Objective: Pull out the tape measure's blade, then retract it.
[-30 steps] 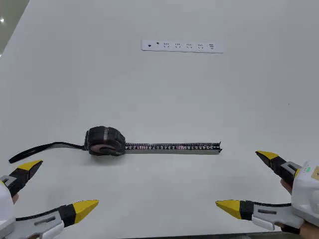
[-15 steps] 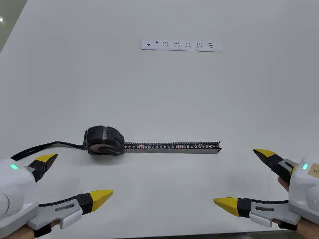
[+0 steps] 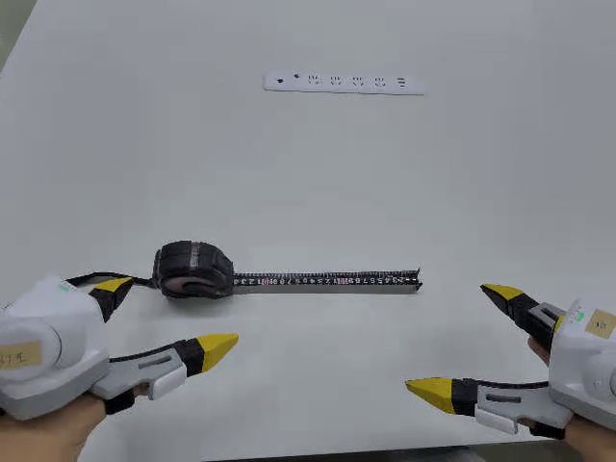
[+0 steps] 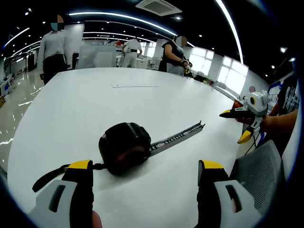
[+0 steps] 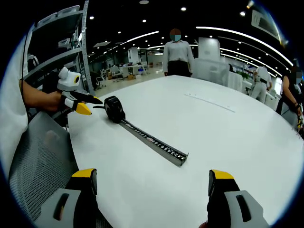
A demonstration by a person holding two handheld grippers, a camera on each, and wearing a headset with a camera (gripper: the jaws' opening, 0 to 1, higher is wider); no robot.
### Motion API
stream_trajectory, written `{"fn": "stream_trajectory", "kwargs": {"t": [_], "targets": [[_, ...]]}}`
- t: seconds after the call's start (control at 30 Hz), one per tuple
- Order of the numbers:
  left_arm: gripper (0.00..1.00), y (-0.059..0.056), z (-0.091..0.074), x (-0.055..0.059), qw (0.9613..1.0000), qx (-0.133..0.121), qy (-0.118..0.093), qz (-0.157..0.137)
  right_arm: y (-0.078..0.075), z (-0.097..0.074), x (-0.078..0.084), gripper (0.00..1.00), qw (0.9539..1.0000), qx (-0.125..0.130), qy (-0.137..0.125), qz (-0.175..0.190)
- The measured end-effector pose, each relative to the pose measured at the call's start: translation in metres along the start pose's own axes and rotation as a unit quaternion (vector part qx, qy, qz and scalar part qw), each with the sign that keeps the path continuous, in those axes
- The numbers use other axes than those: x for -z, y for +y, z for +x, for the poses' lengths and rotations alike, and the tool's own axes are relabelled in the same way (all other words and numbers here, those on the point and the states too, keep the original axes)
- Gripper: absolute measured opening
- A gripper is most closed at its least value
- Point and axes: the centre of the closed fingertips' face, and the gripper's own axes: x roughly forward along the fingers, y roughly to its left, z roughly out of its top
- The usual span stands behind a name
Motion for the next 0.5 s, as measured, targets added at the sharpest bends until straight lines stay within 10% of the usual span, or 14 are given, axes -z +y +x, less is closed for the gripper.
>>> {"fn": "stream_trajectory", "kwargs": {"t": [0.5], "targets": [[0.87, 0.000, 0.022, -0.008, 0.9999, 0.010, 0.003, 0.004, -0.003, 0.003, 0.006, 0.98, 1.0000, 0.000, 0.004, 0.006]]}}
